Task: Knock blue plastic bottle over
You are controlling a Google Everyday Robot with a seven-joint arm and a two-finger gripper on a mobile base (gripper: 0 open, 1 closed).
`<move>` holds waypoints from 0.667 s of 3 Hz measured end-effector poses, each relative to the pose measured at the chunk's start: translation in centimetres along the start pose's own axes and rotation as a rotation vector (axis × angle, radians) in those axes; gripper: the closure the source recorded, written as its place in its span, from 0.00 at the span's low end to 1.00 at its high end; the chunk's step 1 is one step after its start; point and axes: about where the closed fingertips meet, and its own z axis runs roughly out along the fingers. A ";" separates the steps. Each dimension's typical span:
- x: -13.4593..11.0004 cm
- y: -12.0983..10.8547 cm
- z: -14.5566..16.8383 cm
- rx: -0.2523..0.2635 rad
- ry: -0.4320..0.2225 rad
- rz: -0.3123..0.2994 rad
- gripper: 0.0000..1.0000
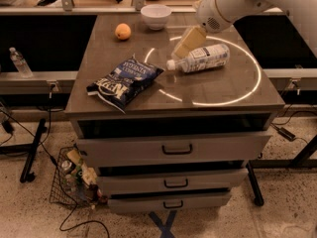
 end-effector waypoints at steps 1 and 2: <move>1.1 -1.5 -2.1 0.022 0.016 0.006 0.00; 1.7 -5.1 -12.1 0.143 -0.030 0.018 0.00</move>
Offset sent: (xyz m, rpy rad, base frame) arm -0.0445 -0.1907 0.1776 0.0870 -0.2252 -0.1783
